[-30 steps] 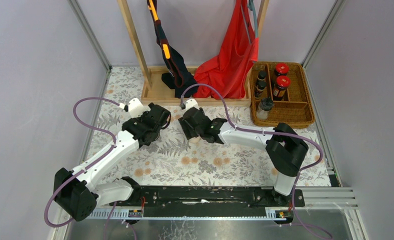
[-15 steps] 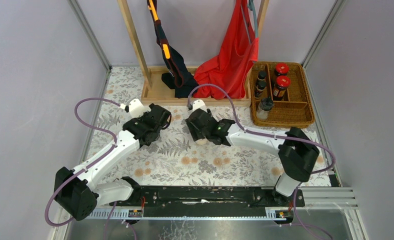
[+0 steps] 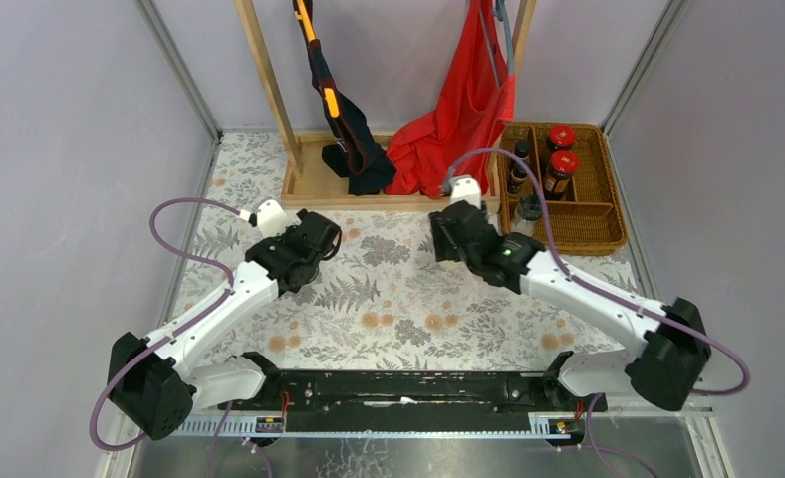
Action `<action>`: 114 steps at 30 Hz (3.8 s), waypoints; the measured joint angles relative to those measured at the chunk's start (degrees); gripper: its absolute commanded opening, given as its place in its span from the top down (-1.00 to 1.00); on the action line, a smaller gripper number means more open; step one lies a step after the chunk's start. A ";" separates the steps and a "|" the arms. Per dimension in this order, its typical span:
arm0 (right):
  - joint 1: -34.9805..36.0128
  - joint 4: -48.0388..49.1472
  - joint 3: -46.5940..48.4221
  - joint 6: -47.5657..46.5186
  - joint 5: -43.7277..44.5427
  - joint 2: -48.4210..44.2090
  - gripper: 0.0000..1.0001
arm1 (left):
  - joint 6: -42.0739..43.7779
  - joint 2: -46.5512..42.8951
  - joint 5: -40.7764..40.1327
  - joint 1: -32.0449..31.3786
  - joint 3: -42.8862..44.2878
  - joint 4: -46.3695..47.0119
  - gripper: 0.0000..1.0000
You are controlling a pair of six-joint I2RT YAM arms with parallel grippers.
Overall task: Organize the condiment bottles
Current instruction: Pick up the bottle from the center of the board, then place the bottle in the storage box.
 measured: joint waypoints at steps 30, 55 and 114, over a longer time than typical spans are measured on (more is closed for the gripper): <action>-34.75 -11.47 -5.44 0.17 0.17 -16.68 1.00 | 0.00 -1.40 1.68 -0.02 -0.87 1.84 -1.00; -48.02 -5.49 0.24 0.20 -2.27 -4.28 1.00 | 0.02 -1.60 3.45 0.00 -1.18 3.28 -1.00; -52.17 4.02 8.61 2.36 -3.52 20.63 0.40 | 0.04 -1.27 3.48 0.00 -1.90 3.37 -1.00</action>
